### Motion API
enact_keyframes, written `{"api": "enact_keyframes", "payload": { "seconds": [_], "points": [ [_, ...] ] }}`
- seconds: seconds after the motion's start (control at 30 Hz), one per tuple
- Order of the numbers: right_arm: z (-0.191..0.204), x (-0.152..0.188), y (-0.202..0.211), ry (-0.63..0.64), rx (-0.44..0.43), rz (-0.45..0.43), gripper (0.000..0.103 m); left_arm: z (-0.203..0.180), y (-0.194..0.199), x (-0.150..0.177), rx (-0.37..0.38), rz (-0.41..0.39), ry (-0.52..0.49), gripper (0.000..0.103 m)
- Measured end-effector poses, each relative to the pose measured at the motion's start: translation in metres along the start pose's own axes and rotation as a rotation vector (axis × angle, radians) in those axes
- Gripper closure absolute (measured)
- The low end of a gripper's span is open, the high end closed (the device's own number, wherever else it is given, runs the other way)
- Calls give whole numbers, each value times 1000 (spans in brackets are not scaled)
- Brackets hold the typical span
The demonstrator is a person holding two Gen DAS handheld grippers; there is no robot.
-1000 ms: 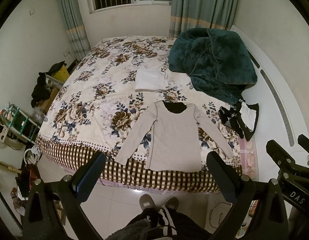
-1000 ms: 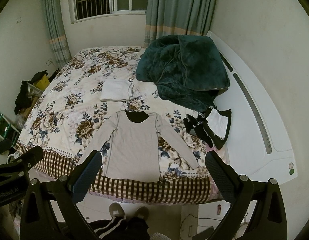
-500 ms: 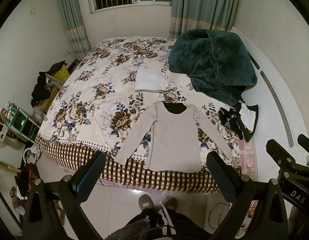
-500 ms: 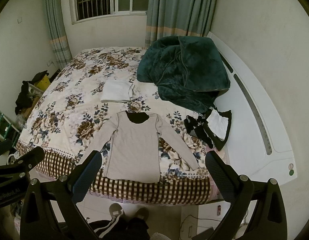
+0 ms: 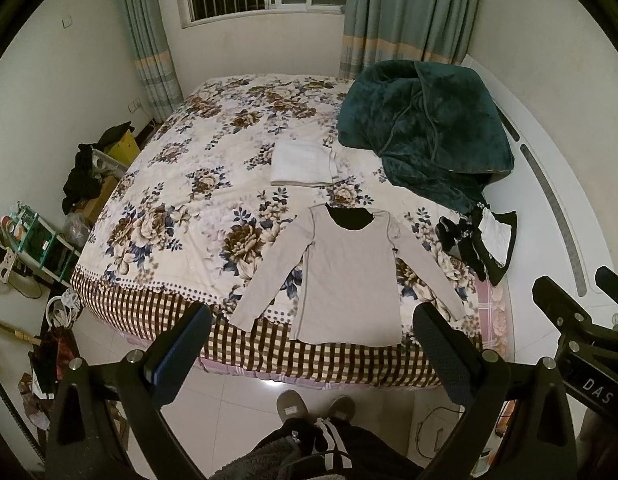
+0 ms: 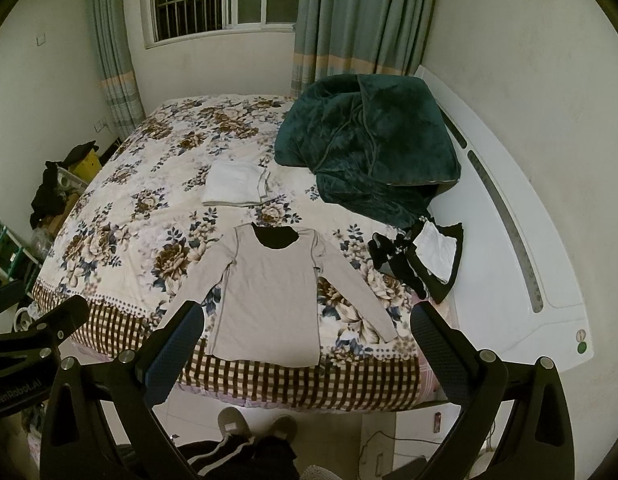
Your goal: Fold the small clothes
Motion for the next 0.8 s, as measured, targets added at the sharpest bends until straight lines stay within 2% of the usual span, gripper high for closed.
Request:
{"api": "enact_keyframes", "payload": {
  "seconds": [0.2,0.3,0.37,0.57,0.7,0.8],
  "points": [
    [1,1,0,-1,-1,-1,0,-1,1,-2,0,-2,1,0],
    [0,1,0,-1,-1,-1,0,-2,3,-15,-1,-3,3,0],
    [5,-10,4,1,-2,-1,0,-2,3,-15,-2,-3,3,0],
    [6,-14,3,-4,-2,6,0,-3,1,-19,3,1,0,0],
    [4,-21,-11,-31,13,22,0,4,-27,-30,-12,-9,-16,0],
    [-7,-9,-50,-99,39,61,0,7,-70,-33,-28,-6,-29,0]
  ]
}}
Point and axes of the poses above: each gripper's, at about its wrist camera, not at the fingertips, and y roughly against the way its jaws point, z to its left, x to its underside, the point moved 9 cm from there along -y, roughly the way its jaws point, and after that the axes turned 10 degrees about -z, right-handed, at the moved point
